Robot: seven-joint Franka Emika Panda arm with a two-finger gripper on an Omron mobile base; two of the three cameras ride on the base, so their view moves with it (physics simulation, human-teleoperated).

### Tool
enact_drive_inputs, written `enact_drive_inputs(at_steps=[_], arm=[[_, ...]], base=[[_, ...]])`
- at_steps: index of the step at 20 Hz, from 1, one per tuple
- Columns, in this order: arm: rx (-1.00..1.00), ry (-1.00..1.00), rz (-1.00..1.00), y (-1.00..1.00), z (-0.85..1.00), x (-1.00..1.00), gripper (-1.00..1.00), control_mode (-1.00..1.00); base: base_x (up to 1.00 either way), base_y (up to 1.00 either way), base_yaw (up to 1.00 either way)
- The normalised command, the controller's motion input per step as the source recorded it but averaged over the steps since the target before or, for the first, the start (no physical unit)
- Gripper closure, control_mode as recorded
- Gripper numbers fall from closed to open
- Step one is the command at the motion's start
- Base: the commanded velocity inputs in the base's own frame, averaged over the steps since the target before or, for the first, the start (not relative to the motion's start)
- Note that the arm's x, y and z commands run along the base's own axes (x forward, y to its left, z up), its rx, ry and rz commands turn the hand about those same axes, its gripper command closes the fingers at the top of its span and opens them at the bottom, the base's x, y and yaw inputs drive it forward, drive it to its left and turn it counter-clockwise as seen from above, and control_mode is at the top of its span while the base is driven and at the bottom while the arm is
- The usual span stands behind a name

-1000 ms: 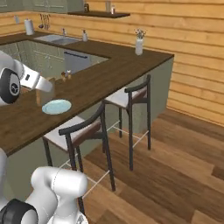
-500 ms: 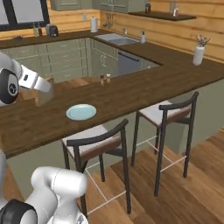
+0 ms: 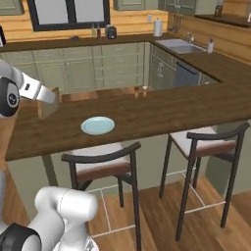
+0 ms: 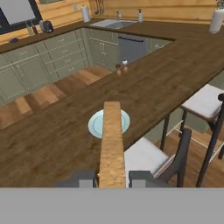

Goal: Start the toaster. Once the lever pops up, take the bread to the plate on the dining counter.

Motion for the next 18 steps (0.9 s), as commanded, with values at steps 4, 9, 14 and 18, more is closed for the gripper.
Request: enact_drive_inputs(at_steps=[4, 9, 14, 18], arm=[[0.0, 0.0, 0.0, 0.0, 0.0, 0.0, 1.0, 1.0], [0.0, 0.0, 0.0, 0.0, 0.0, 0.0, 1.0, 1.0], [0.0, 0.0, 0.0, 0.0, 0.0, 0.0, 1.0, 1.0], [0.0, 0.0, 0.0, 0.0, 0.0, 0.0, 1.0, 1.0]], base=[[0.0, -0.87, 0.46], [0.04, -0.88, 0.45], [0.45, -0.64, 0.39], [0.83, -0.28, 0.29]])
